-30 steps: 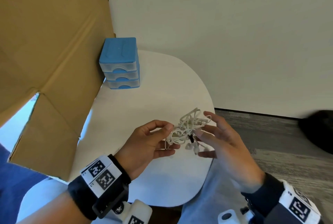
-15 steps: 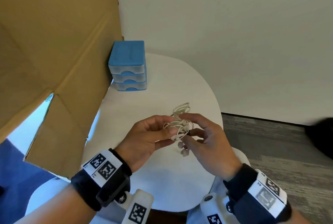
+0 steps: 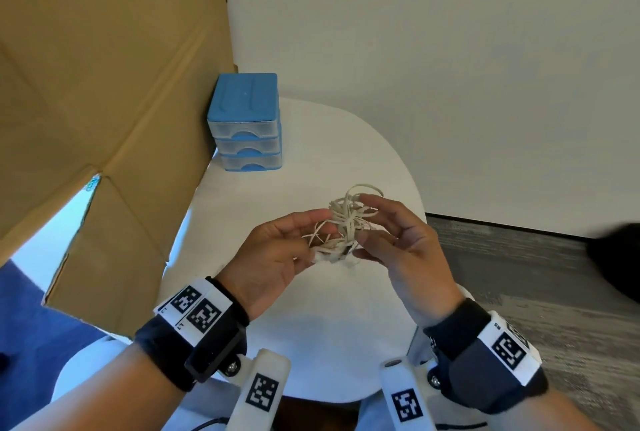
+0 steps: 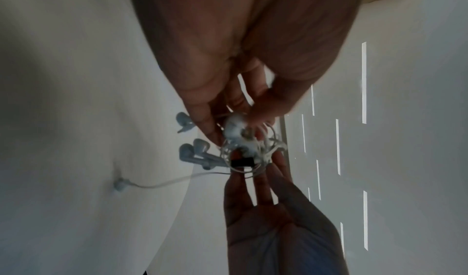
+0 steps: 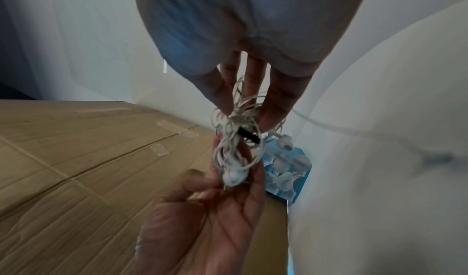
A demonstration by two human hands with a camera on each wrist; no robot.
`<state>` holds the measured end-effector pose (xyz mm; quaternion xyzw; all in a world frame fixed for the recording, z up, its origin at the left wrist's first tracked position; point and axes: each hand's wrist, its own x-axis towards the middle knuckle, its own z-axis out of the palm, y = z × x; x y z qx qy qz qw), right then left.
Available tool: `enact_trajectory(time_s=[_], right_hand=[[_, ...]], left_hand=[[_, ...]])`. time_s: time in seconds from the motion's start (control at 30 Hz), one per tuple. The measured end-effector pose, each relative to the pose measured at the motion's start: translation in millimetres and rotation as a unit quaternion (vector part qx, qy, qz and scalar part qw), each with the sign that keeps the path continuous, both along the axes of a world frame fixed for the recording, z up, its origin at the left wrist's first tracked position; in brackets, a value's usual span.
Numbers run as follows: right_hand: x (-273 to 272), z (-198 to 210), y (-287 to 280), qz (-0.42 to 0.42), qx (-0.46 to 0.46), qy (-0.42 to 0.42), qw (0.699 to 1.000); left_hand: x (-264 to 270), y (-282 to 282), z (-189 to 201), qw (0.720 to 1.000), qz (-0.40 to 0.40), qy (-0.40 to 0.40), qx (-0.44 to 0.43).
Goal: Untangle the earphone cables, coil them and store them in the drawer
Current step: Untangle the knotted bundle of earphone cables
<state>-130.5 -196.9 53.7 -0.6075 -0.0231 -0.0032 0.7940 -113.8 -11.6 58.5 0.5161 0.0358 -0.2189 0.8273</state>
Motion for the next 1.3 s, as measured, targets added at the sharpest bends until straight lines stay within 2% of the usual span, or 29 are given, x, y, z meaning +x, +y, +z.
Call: enact_trajectory(time_s=[0.1,0.23,0.4,0.53,0.7,0.93,1.3], right_hand=[[-1,2,4,0.028,0.018,-0.033,0.999],[-5,6,5,0.059,0.044,-0.041,0.996],[1,6,5,-0.008,0.11,0.024,0.994],[3,6,12,-0.042,0.084,0.03,0.995],[6,10,14,-0.045,0.075,0.041,0.995],[10,15,7,-0.062,0.09,0.076,0.991],[9,6,2,-0.03,0.02,0.028,0.999]], left_hand=[[-1,-3,2,1.0,0.008,0.008,-0.018],[1,-5,-4,1.0,0.009,0.013,0.024],[2,-6,-4,0.999,0.007,-0.017,0.048],[1,-7,-3,0.999,0.005,-0.02,0.041],[2,-2,1,1.0,0.006,-0.011,0.02],[6,0,-1,0.999,0.036,-0.009,0.037],[6,-1,-2,0.998,0.044,-0.008,0.054]])
